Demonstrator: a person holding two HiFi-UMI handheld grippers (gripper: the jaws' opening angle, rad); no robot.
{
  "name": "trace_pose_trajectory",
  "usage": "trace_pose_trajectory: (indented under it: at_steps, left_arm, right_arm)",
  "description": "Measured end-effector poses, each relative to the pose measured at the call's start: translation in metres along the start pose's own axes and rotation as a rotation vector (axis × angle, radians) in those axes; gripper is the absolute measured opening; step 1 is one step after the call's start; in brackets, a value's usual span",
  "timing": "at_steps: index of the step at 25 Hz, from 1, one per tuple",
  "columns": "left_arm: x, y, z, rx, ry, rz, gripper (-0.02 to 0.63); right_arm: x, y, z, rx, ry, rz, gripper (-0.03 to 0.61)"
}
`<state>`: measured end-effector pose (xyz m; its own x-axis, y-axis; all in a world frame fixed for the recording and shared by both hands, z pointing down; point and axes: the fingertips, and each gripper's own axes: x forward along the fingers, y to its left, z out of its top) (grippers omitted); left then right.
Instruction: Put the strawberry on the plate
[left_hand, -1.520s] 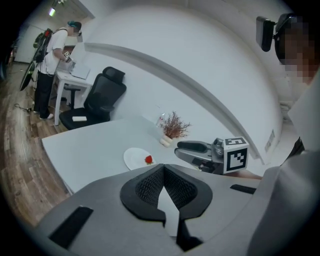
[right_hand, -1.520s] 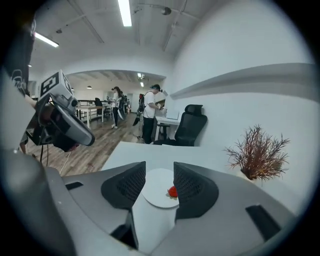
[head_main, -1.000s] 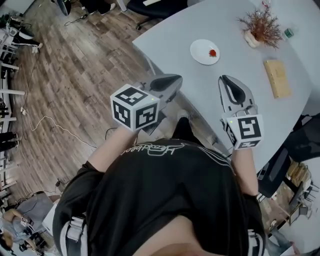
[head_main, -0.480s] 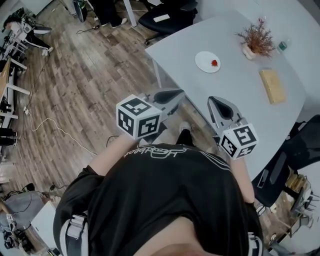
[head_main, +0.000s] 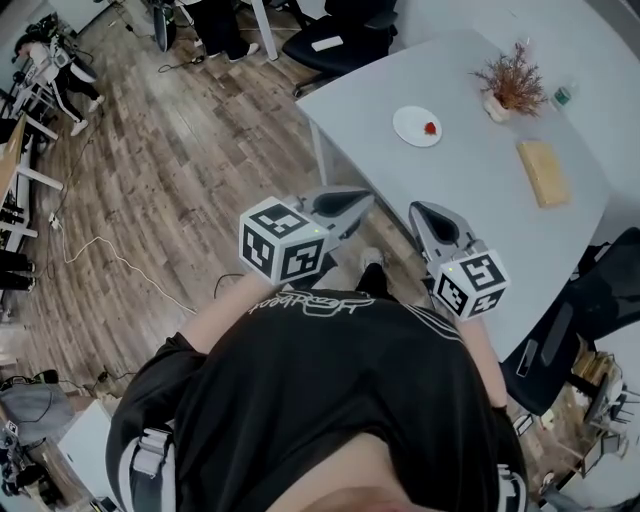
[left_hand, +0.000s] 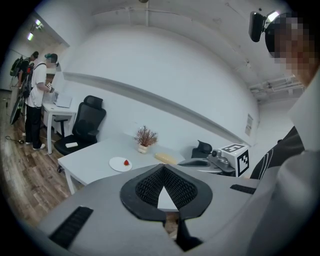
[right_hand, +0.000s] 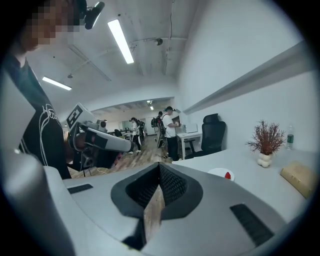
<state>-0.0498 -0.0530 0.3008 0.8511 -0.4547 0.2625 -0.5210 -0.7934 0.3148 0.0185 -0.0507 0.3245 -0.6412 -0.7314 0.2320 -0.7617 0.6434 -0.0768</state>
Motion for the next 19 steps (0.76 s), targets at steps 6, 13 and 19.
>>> trace_pose_trajectory:
  at_steps: [6, 13, 19]
  left_arm:
    - [-0.007, 0.009, -0.005, -0.024, -0.011, 0.015, 0.006]
    - [-0.011, 0.018, -0.014, -0.053, -0.008, 0.031, 0.006]
    - [-0.008, 0.022, -0.014, -0.052, -0.011, 0.030, 0.006]
  right_arm:
    - [0.002, 0.002, -0.009, 0.011, 0.020, -0.002, 0.009]
    - [0.007, -0.001, -0.017, 0.027, 0.035, -0.002, 0.008]
    - [0.012, -0.003, -0.019, 0.029, 0.033, -0.004, 0.009]
